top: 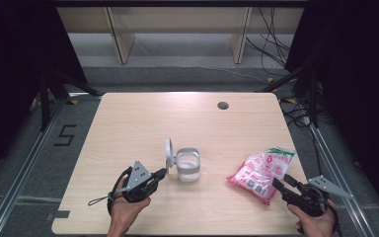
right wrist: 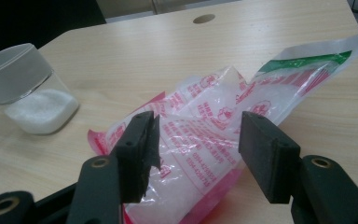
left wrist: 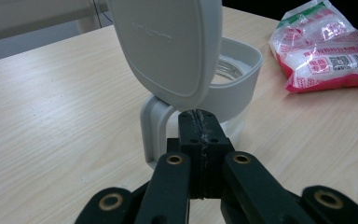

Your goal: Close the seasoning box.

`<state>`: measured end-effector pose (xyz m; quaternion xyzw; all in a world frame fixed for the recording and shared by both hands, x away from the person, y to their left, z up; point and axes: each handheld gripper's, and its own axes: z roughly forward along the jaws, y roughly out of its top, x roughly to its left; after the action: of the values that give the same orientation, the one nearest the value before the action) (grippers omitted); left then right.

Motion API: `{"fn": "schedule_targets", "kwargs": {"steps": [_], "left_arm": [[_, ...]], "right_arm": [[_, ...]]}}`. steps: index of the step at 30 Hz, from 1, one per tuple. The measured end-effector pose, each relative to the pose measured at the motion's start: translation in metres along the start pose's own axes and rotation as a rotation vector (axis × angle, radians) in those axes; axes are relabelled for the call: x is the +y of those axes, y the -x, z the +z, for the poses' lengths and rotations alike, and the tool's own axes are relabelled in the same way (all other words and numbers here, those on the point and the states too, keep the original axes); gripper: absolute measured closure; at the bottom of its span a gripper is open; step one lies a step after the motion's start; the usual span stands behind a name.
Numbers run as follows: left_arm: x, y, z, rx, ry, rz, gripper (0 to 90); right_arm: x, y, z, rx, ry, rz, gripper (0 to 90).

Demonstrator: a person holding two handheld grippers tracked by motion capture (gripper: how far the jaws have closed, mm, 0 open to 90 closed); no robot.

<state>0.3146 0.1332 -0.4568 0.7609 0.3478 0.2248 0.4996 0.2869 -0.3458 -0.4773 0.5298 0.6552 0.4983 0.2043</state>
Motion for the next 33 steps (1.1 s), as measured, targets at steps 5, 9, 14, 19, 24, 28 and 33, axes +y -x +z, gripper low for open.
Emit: {"fn": "schedule_targets", "kwargs": {"steps": [5, 9, 14, 19, 24, 28, 33], "left_arm": [[0.004, -0.002, 0.001, -0.029, 0.011, -0.030, 89.5], [0.008, -0.002, 0.003, -0.024, 0.021, -0.031, 89.5], [0.013, -0.002, 0.002, -0.015, 0.020, -0.010, 89.5], [0.016, -0.005, 0.004, -0.009, 0.027, -0.022, 89.5], [0.017, -0.009, 0.007, -0.006, 0.026, -0.014, 89.5], [0.019, -0.009, 0.010, -0.008, 0.038, -0.031, 89.5], [0.022, -0.010, 0.009, 0.001, 0.042, -0.030, 89.5]], "right_arm": [[-0.001, -0.004, -0.002, 0.015, 0.004, -0.020, 45.8], [-0.003, -0.007, -0.006, -0.003, -0.011, -0.007, 44.9], [-0.004, -0.008, -0.007, 0.002, 0.009, -0.043, 44.7], [-0.006, -0.013, -0.010, 0.021, -0.011, -0.021, 44.7], [-0.007, -0.013, -0.010, 0.024, 0.005, -0.031, 44.7], [-0.007, -0.014, -0.012, 0.001, -0.014, -0.032, 44.7], [-0.008, -0.014, -0.013, 0.028, 0.003, -0.022, 44.6]]}}
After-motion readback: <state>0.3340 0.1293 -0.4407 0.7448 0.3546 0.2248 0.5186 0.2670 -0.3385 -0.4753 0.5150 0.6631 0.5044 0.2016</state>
